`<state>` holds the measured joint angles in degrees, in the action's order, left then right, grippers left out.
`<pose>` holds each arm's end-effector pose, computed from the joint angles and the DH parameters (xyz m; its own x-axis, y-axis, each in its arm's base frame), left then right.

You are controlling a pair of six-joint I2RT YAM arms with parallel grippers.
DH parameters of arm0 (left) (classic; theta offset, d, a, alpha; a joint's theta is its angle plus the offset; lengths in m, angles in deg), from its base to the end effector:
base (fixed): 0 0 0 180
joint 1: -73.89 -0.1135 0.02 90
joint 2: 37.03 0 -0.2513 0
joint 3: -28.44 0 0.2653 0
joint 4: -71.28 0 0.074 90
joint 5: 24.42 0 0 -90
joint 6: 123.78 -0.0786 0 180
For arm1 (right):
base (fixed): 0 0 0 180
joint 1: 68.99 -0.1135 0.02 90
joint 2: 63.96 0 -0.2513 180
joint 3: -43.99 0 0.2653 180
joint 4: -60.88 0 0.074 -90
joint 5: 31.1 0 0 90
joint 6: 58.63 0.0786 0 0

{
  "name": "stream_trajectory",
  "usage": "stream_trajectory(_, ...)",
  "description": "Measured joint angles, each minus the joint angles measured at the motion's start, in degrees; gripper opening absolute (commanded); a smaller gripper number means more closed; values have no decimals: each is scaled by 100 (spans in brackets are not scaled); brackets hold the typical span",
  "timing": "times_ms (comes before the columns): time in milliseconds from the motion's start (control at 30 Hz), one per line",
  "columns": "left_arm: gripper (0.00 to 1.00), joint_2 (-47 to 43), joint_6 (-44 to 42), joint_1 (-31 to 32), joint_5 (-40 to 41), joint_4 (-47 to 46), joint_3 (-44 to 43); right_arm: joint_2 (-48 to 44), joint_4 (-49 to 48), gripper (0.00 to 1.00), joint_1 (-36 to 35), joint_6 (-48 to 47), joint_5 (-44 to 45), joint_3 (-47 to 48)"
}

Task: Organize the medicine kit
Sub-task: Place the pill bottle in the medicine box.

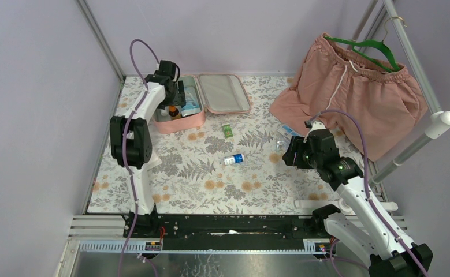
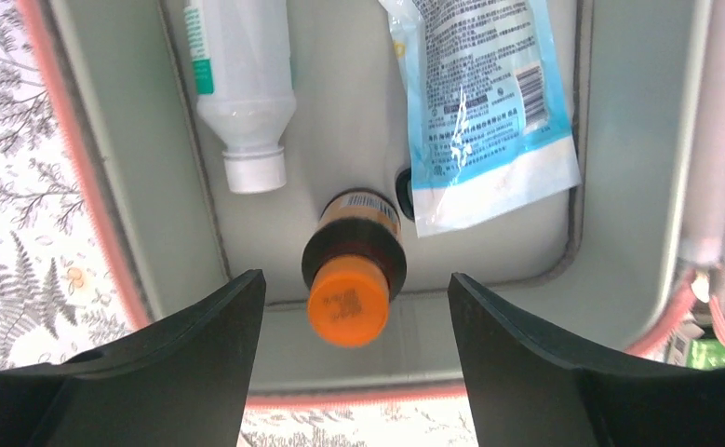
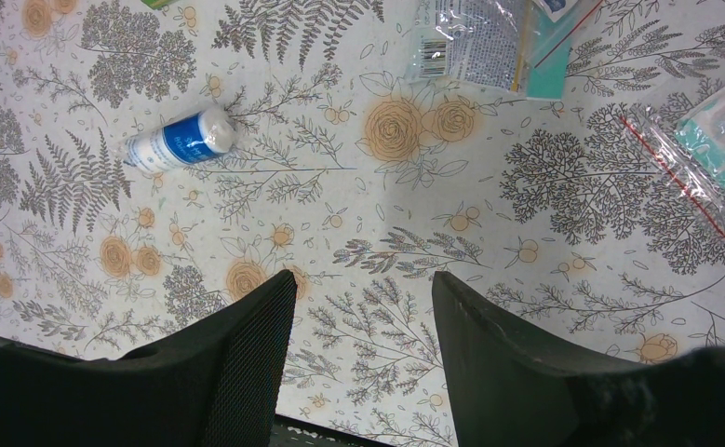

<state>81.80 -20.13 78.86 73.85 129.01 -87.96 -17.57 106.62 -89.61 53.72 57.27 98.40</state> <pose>0.4809 -0.0305 0.1907 -0.8432 -0.1611 -0.5130 -0.1899 0.9818 0.0038 0.2145 0.0831 0.2391 -0.6715 0.1535 -0.7250 -0.1273 0.9399 0.3169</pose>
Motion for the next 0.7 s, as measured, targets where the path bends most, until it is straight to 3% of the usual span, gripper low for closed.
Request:
stream_trajectory(133, 77, -557, 59, 0, -11, -22, 339, 0, -2, 64, 0, 0, -2, 0)
stream_trajectory(333, 65, -1532, 129, 0, -2, -66, 990, 0, -2, 64, 0, 0, -2, 0)
stream_trajectory(567, 51, -1488, 208, 0, -90, -114, 1425, -4, -2, 64, 0, 0, -4, 0)
stream_trajectory(700, 49, -1351, 234, 0, -181, -136, 1443, -28, -2, 65, 0, 2, -7, 0)
